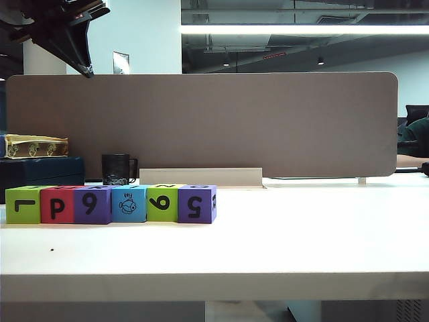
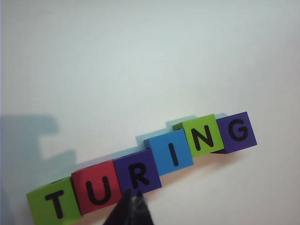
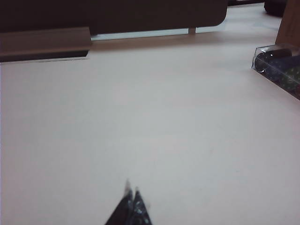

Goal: Select the appropriate blocks from the scattered letter blocks on the table and arrange them in a row to spell out "TURING".

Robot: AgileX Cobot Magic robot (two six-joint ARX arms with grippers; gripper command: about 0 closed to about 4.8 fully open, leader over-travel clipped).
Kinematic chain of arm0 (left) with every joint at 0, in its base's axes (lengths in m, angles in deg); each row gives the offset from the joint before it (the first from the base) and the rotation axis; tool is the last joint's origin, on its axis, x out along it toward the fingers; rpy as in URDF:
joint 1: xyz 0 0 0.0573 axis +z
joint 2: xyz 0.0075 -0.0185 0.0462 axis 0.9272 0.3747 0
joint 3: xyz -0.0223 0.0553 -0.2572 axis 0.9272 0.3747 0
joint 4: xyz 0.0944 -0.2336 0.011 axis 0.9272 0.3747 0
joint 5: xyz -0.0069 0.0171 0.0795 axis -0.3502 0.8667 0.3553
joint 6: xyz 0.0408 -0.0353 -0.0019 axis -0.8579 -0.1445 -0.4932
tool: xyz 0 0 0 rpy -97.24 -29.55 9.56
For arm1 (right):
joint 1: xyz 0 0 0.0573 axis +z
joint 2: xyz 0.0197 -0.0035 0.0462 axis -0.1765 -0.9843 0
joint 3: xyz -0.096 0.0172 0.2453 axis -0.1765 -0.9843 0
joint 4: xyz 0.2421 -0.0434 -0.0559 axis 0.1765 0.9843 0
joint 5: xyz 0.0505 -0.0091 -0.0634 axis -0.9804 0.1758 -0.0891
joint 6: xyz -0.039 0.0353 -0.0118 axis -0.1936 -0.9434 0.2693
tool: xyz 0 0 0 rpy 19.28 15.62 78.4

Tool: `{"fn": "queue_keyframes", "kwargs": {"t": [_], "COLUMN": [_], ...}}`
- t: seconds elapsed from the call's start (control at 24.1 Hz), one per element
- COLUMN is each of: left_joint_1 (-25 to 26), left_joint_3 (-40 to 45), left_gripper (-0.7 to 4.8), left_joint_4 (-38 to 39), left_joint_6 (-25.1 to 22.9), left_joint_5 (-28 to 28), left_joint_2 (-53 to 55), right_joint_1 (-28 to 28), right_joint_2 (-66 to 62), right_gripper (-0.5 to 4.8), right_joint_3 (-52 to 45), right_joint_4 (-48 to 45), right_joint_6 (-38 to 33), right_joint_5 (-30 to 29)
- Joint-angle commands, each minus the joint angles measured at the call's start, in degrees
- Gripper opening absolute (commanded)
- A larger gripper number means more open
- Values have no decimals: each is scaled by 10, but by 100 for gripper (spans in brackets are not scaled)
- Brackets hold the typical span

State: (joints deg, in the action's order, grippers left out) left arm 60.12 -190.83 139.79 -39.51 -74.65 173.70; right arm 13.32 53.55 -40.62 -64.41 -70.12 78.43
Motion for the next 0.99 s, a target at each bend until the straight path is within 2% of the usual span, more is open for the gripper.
{"fn": "queue_keyframes", "kwargs": {"t": [0.04,0.41,0.62,0.79,0.99], "left_joint_1": [0,0,0,0,0], "left_joint_3": [-2,-2,-2,-2,-2], "left_gripper": [-6,-6,-6,-5,-6], "left_joint_4": [-3,-3,-3,-3,-3], "left_joint_6": [-4,-4,-4,-4,-4], "left_joint_5": [-2,-2,-3,-2,-3], "left_joint_2": [-2,-2,-2,-2,-2], "right_joint_1": [1,1,0,1,1], "right_joint_2": [11,42,75,110,119], "right_gripper": [-1,-1,-1,-1,-1], "right_joint_3": [-6,-11,-11,-11,-11], "right_joint_4": [-13,21,79,165,164], "right_joint_6": [-5,-4,-4,-4,0], "right_joint_5": [3,3,3,3,1]}}
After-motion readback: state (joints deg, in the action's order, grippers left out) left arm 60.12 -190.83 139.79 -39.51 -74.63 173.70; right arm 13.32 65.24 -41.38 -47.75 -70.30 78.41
